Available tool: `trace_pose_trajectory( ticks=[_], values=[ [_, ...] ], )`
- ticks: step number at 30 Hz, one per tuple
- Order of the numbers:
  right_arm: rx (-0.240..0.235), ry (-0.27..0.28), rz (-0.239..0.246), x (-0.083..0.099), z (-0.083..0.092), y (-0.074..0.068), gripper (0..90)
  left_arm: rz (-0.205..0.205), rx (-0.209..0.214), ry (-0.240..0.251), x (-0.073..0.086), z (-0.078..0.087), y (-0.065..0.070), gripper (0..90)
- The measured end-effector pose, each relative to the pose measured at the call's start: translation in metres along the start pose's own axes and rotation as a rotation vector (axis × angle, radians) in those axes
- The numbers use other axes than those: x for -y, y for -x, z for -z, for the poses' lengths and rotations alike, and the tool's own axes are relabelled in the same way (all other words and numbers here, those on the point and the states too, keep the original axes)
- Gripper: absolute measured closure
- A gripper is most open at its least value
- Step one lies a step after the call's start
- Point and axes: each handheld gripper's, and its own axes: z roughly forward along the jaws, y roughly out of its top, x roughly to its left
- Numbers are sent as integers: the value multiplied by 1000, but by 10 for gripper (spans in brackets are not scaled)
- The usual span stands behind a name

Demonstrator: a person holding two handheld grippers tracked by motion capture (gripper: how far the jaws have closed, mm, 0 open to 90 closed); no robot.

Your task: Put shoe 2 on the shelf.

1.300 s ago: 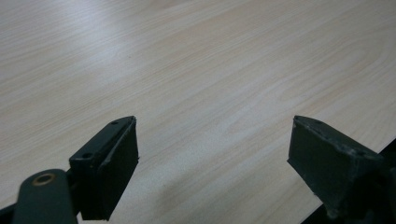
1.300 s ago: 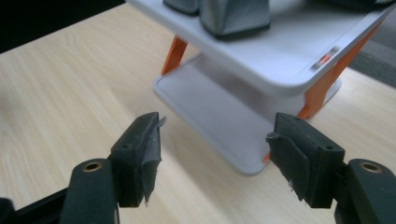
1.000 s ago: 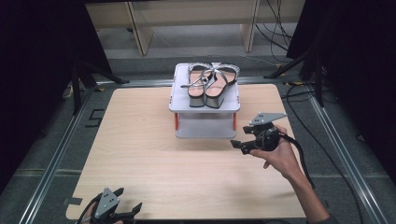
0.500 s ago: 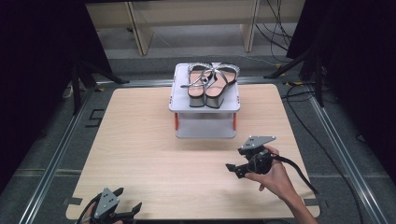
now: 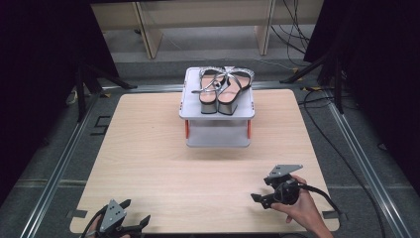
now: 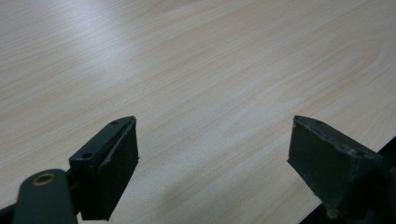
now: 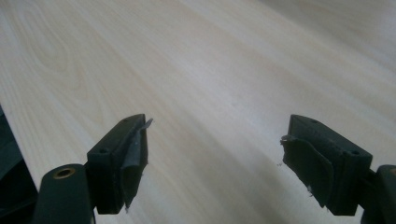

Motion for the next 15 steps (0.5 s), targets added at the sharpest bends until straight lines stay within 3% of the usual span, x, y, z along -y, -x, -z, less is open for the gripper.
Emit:
trace_pose_trajectory(
  ticks=[1, 5, 6, 7, 10, 15],
  values=[
    [21, -13, 28, 3, 1, -3, 217, 0, -1, -1, 0, 0, 0, 155],
    [8, -9, 32, 7, 2, -8, 223, -7, 0, -1, 0, 0, 0, 155],
    [8, 0, -7, 9, 1, -11, 221, -3, 1, -2, 0, 0, 0, 155],
    [8, 0, -7, 9, 1, -11, 221, -3, 1, -2, 0, 0, 0, 155],
    [6, -22, 51, 8, -2, -8, 217, -6, -1, -1, 0, 0, 0, 155],
    [25, -8, 48, 9, -5, -8, 206, -4, -1, -1, 0, 0, 0, 155]
  ],
)
